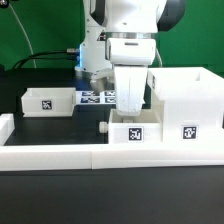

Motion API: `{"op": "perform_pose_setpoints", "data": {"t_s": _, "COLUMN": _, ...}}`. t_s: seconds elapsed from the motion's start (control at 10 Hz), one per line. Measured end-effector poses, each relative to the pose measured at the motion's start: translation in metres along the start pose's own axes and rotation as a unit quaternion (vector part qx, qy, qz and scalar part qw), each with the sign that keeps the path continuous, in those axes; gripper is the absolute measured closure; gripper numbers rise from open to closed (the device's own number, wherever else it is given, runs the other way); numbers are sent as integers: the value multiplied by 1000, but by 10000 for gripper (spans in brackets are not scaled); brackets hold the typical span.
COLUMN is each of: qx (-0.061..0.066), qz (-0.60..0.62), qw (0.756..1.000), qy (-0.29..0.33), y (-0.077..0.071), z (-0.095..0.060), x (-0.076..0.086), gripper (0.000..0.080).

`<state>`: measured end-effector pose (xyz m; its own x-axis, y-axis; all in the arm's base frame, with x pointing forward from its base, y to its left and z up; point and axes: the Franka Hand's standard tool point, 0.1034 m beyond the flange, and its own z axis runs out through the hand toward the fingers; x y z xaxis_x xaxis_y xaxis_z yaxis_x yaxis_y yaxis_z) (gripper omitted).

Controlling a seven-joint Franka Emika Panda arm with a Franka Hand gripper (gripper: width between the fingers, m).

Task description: Assemble drawer

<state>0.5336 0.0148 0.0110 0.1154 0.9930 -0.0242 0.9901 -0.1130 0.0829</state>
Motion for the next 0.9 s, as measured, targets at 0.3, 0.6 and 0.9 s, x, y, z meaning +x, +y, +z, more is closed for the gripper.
{"op": "perform_pose_setpoints", "data": {"t_s": 0.3, "qx": 0, "qz": 1, "qw": 1000, "qy": 0, "y": 0, "z": 0, "x": -1, "gripper": 758}}
{"op": "perform_pose_setpoints", "data": {"t_s": 0.6, "qx": 8, "qz": 0, "qw": 1000, "qy": -3, "y": -1, "z": 0, "x": -1, "gripper": 758}}
{"op": "perform_pose_setpoints", "data": {"t_s": 0.9, "qx": 16, "qz": 1, "qw": 1000, "qy": -5, "y": -1, "z": 0, "x": -2, "gripper": 758}}
